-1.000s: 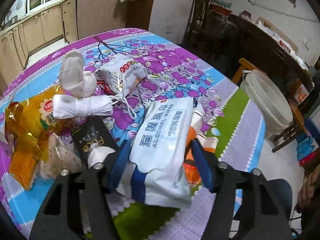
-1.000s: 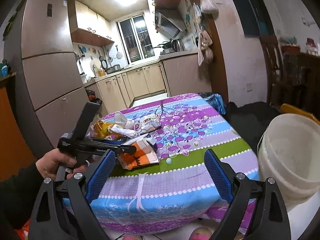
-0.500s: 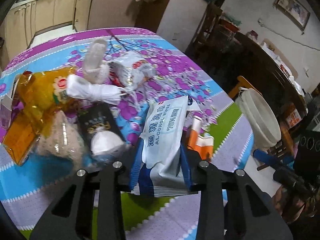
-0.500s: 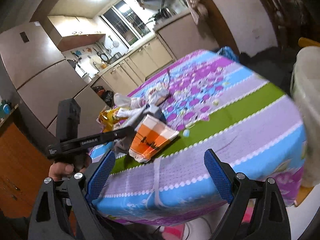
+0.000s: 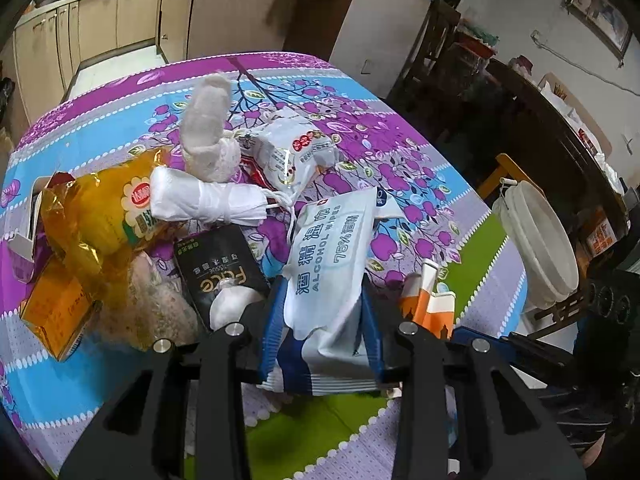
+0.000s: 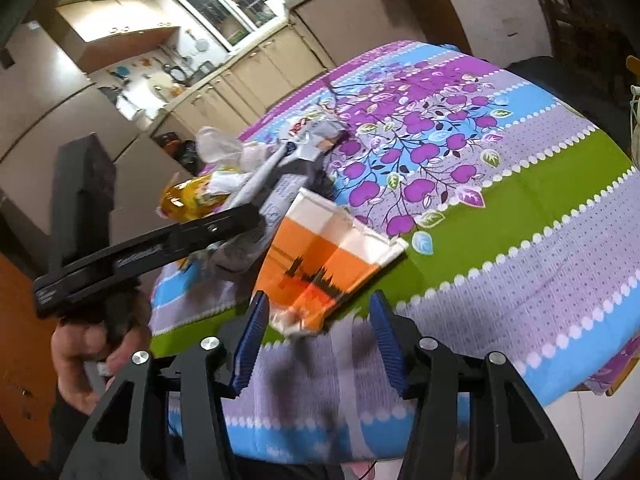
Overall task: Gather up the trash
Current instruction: 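Grasp the alcohol wipes pack with the left tool while the right tool grasps the orange carton, then carry the wipes pack and orange carton over the white bucket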
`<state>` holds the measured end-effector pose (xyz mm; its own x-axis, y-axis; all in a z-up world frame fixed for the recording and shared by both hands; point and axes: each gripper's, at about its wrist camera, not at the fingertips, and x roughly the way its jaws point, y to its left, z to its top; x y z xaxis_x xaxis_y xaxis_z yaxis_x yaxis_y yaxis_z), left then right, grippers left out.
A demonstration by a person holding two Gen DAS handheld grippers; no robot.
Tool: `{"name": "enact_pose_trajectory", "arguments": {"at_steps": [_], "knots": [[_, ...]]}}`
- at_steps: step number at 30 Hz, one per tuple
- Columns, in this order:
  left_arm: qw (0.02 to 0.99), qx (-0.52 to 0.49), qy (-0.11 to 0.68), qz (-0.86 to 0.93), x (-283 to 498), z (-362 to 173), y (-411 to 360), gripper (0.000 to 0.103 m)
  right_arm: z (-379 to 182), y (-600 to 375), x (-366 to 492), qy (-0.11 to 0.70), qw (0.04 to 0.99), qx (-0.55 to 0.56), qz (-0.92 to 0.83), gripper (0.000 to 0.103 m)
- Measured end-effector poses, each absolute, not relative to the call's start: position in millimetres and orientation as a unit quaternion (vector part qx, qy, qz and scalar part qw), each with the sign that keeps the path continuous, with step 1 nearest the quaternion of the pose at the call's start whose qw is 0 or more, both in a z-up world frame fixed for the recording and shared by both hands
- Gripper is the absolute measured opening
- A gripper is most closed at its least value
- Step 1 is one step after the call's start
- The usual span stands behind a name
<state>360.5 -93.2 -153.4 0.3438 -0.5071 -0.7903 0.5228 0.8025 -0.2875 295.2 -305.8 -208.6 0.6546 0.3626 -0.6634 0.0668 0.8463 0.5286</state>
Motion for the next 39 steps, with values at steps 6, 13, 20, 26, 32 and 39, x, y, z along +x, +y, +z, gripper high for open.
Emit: {"name": "enact_pose_trajectory", "arguments": {"at_steps": [6,13,20,26,32,39], "knots": [[0.817,0.027,0.483,-0.314,359.7,-154.4,-98.9,0.035,-219.1,-299.1,312.1,0.423,0.868,0.253,0.063,0.032],[0.829,0.052,0.468,-0.301,348.9,-153.7,-105.7,0.028,-218.0,-303.4,305.7,0.406,0.881,0.236,0.058,0.008],[0.856,0.043,0.425,-0.291,320.1,-141.5,-106.2,0.017,-194.3,-311.7,279.7,0.362,0.911,0.196,0.036,0.006],[0.875,0.004,0.394,-0.282,300.9,-131.3,-96.0,0.017,-174.9,-323.8,250.6,0.319,0.934,0.159,-0.003,0.006],[0.902,-0.028,0.332,-0.275,272.3,-97.0,-96.3,0.017,-135.8,-332.9,216.6,0.257,0.958,0.120,-0.041,0.006],[0.914,-0.041,0.266,-0.303,238.9,-57.1,-123.6,0.017,-81.0,-352.3,174.3,0.190,0.974,0.084,-0.088,0.006]]}}
